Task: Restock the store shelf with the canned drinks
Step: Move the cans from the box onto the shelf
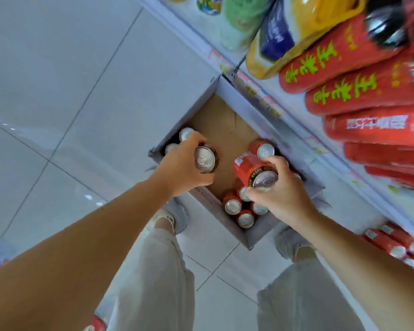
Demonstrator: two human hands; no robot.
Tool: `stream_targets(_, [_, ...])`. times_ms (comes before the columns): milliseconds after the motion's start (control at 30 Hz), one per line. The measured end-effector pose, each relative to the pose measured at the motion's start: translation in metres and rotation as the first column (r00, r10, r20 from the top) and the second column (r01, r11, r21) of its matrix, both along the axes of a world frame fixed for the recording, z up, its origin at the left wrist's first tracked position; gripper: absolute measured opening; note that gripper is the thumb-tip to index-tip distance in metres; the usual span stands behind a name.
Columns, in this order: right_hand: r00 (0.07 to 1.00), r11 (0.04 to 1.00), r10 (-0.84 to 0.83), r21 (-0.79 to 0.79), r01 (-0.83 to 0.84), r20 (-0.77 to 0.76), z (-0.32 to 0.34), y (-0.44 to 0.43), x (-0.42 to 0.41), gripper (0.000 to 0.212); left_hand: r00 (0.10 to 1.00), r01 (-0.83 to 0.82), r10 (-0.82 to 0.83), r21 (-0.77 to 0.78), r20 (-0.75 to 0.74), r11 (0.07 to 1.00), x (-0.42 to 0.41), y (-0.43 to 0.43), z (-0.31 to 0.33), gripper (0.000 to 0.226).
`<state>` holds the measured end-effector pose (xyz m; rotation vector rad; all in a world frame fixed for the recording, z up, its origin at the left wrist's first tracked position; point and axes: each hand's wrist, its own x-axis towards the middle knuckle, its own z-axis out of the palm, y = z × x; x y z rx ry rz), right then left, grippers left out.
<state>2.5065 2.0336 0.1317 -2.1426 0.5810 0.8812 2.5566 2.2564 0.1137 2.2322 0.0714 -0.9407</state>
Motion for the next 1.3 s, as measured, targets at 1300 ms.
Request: stream_targets(1300, [0.479, 0.925, -0.048, -0.141, 0.352, 0.877, 0.808, -0.217, 0.098, 0.022, 0.45, 0.34, 0.285, -0.457, 0.847, 0.822, 0.097, -0.181, 0.771, 0.047])
